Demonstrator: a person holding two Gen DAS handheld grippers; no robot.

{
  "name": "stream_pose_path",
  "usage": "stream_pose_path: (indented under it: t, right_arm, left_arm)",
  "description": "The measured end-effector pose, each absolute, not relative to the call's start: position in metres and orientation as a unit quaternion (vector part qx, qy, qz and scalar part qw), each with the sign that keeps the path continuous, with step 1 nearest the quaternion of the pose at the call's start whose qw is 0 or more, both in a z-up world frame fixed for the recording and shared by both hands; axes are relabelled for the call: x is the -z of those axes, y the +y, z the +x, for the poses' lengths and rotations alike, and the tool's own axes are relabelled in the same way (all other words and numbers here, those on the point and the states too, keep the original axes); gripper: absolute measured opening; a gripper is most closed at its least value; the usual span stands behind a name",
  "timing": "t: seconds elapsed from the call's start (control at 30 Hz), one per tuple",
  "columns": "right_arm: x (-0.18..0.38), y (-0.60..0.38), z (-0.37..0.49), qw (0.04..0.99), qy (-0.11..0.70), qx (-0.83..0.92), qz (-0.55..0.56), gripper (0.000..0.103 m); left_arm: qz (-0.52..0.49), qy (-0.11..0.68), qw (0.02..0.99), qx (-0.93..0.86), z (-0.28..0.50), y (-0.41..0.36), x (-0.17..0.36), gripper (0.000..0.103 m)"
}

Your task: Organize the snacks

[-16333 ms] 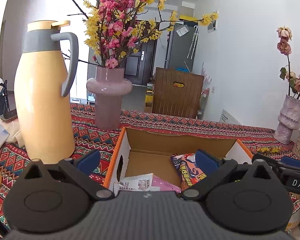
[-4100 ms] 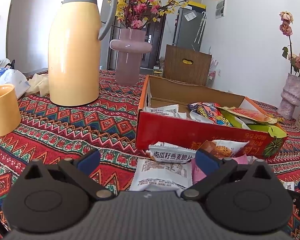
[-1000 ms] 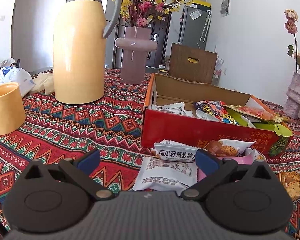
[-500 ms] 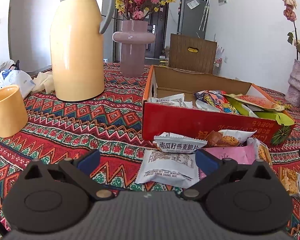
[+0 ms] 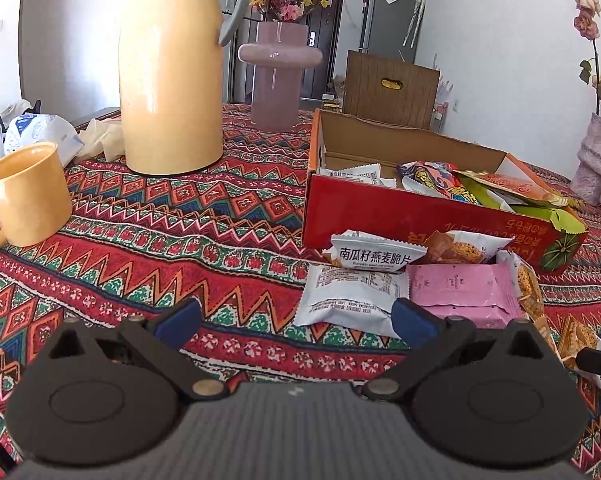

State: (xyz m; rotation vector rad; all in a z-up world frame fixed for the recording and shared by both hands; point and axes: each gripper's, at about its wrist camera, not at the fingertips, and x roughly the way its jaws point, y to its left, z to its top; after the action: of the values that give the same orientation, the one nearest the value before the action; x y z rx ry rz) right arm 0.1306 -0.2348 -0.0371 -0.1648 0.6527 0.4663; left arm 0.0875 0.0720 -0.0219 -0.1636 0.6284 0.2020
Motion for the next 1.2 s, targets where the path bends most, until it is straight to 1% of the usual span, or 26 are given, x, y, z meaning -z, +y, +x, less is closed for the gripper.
stream_pose_path:
  t: [0.13,0.17,0.2,0.23,0.27,0.3,0.33,0.43,0.53,0.7,0.87,1.0,1.03,1.07,1.1,1.17,1.2]
  right_arm:
    - [0.042,-0.230,0.132,0.914,0.322,-0.226,-0.095,0.086]
    - [0.044,-0.229,0.134,0.914,0.326,-0.223,-0.096,0.083]
    - [0.047,-0.228,0.137,0.912,0.332,-0.222,-0.096,0.076]
    - [0.048,-0.230,0.139,0.912,0.331,-0.225,-0.088,0.073]
    - [0.049,-0.231,0.141,0.911,0.332,-0.229,-0.081,0.066]
    - [0.048,-0.232,0.142,0.912,0.331,-0.232,-0.076,0.052]
    - [0.047,-0.232,0.142,0.913,0.328,-0.232,-0.075,0.047]
    - [0.048,-0.234,0.143,0.917,0.323,-0.228,-0.060,0.045]
    - [0.046,-0.244,0.145,0.927,0.310,-0.210,-0.021,0.043]
    - [0.039,-0.268,0.149,0.942,0.279,-0.178,0.052,0.043]
    - [0.041,-0.281,0.152,0.946,0.267,-0.158,0.089,0.043]
    - [0.045,-0.292,0.157,0.945,0.268,-0.145,0.122,0.043]
    - [0.046,-0.293,0.158,0.944,0.269,-0.144,0.125,0.043]
    - [0.046,-0.293,0.158,0.944,0.269,-0.145,0.126,0.043]
    - [0.047,-0.293,0.159,0.943,0.270,-0.146,0.126,0.043]
    - [0.047,-0.292,0.159,0.943,0.270,-0.148,0.126,0.043]
    - [0.047,-0.292,0.159,0.943,0.270,-0.148,0.127,0.043]
  left_arm:
    - [-0.081,0.309,0.943,-0.097,0.087,0.073,0.022,0.103]
    - [-0.081,0.309,0.942,-0.097,0.087,0.073,0.022,0.103]
    - [-0.082,0.310,0.942,-0.096,0.087,0.073,0.022,0.103]
    - [-0.082,0.310,0.943,-0.095,0.087,0.072,0.022,0.103]
    - [-0.081,0.309,0.943,-0.094,0.087,0.072,0.021,0.103]
    - [-0.081,0.309,0.943,-0.093,0.087,0.072,0.021,0.103]
    - [-0.080,0.308,0.943,-0.092,0.088,0.071,0.020,0.103]
    - [-0.078,0.306,0.945,-0.089,0.092,0.069,0.017,0.103]
    - [-0.074,0.303,0.946,-0.085,0.099,0.064,0.014,0.103]
    - [-0.061,0.309,0.946,-0.072,0.119,0.050,0.013,0.103]
    - [-0.056,0.320,0.942,-0.080,0.144,0.040,0.018,0.103]
    - [-0.030,0.313,0.943,-0.104,0.155,0.034,0.023,0.103]
    - [-0.024,0.314,0.943,-0.106,0.157,0.033,0.024,0.101]
    - [-0.020,0.315,0.943,-0.104,0.159,0.031,0.024,0.094]
    - [-0.017,0.316,0.943,-0.103,0.160,0.030,0.025,0.089]
    - [-0.015,0.319,0.943,-0.097,0.162,0.029,0.027,0.068]
    - [-0.017,0.321,0.943,-0.091,0.162,0.030,0.027,0.064]
